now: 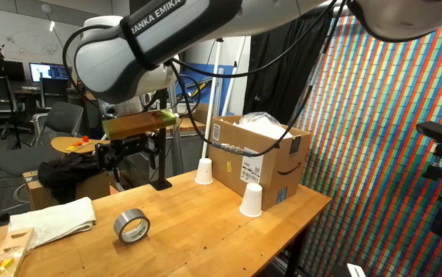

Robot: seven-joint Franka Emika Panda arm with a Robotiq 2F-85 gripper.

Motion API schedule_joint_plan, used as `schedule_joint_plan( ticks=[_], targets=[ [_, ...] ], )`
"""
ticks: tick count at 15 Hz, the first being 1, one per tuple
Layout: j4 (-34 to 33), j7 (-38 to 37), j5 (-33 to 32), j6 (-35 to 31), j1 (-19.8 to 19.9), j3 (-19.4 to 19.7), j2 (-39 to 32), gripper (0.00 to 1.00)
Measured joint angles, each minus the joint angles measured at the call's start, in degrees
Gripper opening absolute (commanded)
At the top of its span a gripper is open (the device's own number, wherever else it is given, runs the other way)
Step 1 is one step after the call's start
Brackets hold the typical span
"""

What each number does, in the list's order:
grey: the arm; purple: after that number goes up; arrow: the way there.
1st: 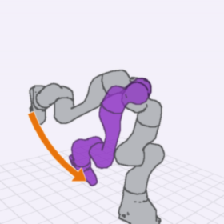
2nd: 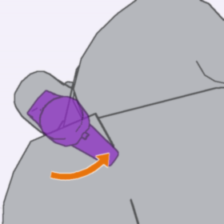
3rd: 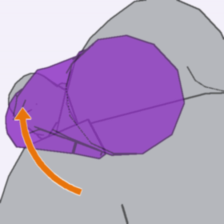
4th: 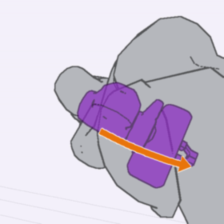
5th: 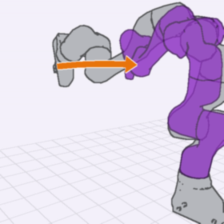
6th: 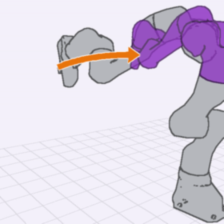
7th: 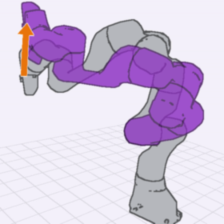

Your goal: Roll the tape towards the box

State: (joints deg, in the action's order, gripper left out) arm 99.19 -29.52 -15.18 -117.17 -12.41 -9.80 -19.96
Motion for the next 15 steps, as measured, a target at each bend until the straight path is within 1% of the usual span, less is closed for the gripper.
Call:
schedule_joint_plan(
  ticks=[7, 11, 15],
  targets=[
    [-10.2, -0.9, 1.3, -1.2, -5.0, 1.7, -11.2, 1.0],
    [-14.3, -0.8, 3.5, -2.3, -6.3, 2.3, -16.4, 1.0],
    [-17.2, -0.6, 5.7, -3.3, -6.7, 2.7, -21.0, 1.0]
  ],
)
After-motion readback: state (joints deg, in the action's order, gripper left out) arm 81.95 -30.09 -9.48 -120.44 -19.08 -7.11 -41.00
